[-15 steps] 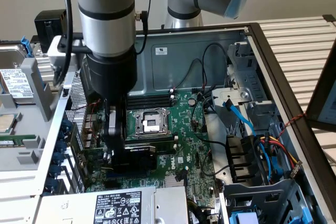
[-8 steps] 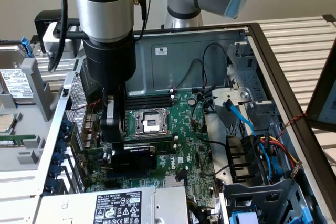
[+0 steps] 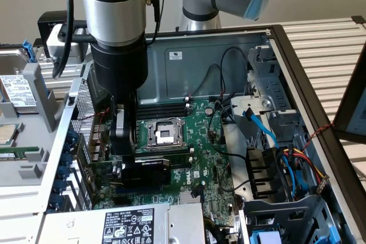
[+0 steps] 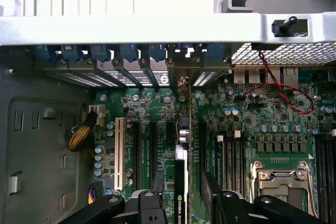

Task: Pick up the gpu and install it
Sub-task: 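Press down on the gpu until it lock into place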

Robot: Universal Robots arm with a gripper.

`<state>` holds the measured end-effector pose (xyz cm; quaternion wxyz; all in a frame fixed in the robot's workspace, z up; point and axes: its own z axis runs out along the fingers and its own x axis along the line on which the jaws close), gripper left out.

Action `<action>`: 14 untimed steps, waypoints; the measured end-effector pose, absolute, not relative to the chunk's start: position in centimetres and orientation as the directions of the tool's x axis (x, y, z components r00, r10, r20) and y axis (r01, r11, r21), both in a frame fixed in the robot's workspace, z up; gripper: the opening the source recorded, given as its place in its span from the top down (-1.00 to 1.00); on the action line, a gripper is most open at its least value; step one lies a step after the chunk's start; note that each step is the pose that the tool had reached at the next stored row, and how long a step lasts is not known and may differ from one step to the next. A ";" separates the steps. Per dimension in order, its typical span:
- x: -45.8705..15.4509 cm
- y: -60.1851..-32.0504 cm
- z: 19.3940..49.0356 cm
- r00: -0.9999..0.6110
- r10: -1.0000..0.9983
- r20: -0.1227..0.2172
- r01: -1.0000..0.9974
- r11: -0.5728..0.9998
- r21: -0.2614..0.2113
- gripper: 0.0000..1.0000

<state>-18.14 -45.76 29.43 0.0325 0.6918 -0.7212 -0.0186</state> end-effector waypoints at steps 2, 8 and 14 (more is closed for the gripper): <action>-18.1 -45.8 29.4 -0.041 -0.999 0.021 -0.997 0.042 0.072 0.33; -18.2 -45.7 29.4 -0.041 -0.999 0.021 -0.997 0.042 0.072 0.79; -19.0 -45.3 28.8 -0.041 -0.999 0.022 -0.997 0.042 0.072 0.79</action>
